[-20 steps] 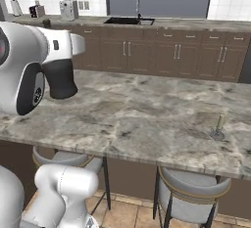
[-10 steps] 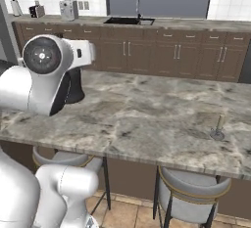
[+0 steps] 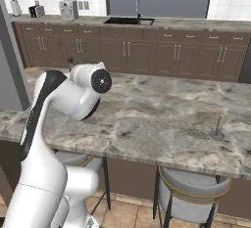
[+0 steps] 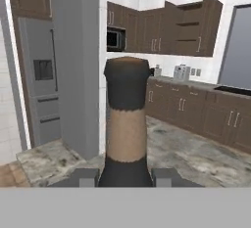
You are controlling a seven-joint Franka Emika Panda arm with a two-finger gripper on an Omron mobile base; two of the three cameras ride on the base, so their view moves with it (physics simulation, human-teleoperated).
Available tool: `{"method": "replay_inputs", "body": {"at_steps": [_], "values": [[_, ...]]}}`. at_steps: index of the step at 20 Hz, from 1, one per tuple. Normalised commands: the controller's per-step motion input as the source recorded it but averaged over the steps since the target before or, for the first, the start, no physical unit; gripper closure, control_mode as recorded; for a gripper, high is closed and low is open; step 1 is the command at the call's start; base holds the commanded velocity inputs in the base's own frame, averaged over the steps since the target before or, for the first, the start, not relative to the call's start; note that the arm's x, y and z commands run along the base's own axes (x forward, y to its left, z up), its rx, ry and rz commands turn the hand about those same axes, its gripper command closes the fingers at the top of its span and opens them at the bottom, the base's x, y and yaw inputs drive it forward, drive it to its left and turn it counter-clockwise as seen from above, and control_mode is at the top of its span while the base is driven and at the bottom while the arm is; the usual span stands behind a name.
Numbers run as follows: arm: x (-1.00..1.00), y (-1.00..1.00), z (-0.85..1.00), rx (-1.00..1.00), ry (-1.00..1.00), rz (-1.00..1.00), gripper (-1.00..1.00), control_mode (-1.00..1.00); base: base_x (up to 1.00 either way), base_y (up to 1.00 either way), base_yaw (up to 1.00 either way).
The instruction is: Get the candle and the liquor from the cabinet and move them to the dining counter.
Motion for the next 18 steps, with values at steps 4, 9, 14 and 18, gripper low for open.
{"method": "replay_inputs", "body": {"at_steps": [4, 9, 14, 18], "values": [[0.78, 0.18, -0.46, 0.00, 0.07, 0.18, 1.00, -1.00, 0.00, 0.00, 0.00], [0.56, 0.10, -0.49, 0.00, 0.15, 0.12, 1.00, -1.00, 0.00, 0.00, 0.00], [0.65, 0.07, -0.60, 0.00, 0.07, 0.05, 1.00, -1.00, 0.00, 0.00, 0.00], [0.48, 0.00, -0.64, 0.00, -0.04, 0.05, 1.00, -1.00, 0.00, 0.00, 0.00]]}}
